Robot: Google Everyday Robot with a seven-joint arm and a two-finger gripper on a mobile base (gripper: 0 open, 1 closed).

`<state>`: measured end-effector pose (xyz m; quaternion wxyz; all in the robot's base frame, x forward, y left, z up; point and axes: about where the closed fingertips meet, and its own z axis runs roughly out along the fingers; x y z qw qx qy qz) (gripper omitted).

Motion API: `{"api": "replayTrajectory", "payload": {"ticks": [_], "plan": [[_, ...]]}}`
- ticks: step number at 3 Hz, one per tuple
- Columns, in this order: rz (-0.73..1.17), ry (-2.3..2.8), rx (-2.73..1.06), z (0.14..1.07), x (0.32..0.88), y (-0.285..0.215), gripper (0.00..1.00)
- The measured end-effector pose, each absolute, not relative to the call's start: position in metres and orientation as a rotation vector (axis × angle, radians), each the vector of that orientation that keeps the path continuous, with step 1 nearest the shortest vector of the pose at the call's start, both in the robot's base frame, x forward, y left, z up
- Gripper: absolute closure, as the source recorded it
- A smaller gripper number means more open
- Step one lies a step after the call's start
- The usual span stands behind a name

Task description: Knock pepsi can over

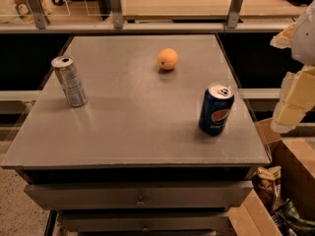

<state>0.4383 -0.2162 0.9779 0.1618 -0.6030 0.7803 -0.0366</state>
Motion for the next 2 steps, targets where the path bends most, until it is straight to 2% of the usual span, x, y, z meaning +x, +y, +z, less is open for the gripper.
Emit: {"api": "replayTrajectory", "payload": {"ticks": [2], "plan": [[-0.067, 2.186, -1.709, 0.9778, 0.4384, -0.2153, 0.0]]}}
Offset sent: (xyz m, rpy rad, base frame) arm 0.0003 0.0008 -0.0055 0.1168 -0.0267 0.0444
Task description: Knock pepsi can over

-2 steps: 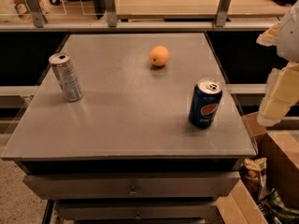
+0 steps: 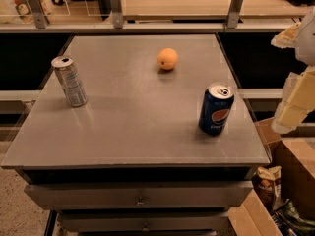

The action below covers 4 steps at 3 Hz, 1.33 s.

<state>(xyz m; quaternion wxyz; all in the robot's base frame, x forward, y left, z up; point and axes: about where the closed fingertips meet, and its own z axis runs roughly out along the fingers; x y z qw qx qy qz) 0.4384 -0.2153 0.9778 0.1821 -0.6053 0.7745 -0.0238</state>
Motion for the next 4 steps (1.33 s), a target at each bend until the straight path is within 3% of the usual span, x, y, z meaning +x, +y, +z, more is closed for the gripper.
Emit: {"api": "replayTrajectory", "payload": {"ticks": [4], "plan": [[0.52, 1.764, -1.431, 0.897, 0.482, -0.183, 0.0]]}}
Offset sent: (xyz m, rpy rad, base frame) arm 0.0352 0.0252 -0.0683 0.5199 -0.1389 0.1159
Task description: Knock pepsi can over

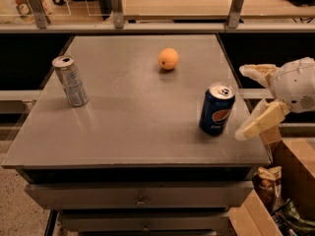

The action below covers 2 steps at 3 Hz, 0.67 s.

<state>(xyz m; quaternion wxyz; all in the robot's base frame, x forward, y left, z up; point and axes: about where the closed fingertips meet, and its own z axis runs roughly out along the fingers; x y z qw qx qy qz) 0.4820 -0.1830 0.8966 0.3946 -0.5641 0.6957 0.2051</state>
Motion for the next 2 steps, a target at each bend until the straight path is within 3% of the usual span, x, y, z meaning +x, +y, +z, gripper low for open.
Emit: {"api": "replayTrajectory", "payload": {"ticks": [2], "plan": [[0.844, 1.615, -1.35, 0.866, 0.486, -0.166, 0.0]]}}
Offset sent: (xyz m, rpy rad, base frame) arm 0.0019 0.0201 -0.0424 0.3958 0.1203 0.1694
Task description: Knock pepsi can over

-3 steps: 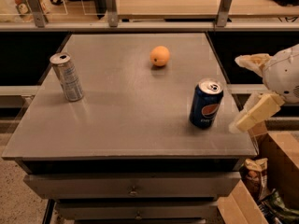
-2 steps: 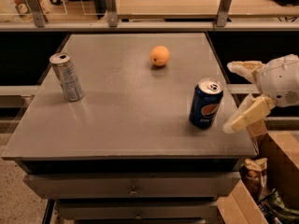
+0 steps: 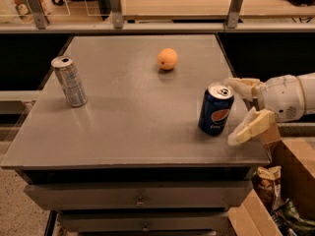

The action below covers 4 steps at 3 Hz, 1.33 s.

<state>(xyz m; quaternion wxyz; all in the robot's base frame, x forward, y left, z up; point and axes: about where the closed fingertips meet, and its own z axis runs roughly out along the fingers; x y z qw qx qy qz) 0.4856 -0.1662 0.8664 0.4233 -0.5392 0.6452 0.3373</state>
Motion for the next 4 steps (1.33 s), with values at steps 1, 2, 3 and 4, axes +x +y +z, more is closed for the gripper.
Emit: {"api": "replayTrajectory", "payload": {"ticks": [1, 2, 3, 4], "plan": [[0.95, 1.55, -1.335, 0.863, 0.481, -0.152, 0.16], [1.015, 1.489, -1.332, 0.87, 0.477, -0.139, 0.39], [1.035, 1.435, -1.341, 0.885, 0.477, -0.13, 0.63], [0.944, 1.434, -1.399, 0.911, 0.484, -0.121, 0.86]]}}
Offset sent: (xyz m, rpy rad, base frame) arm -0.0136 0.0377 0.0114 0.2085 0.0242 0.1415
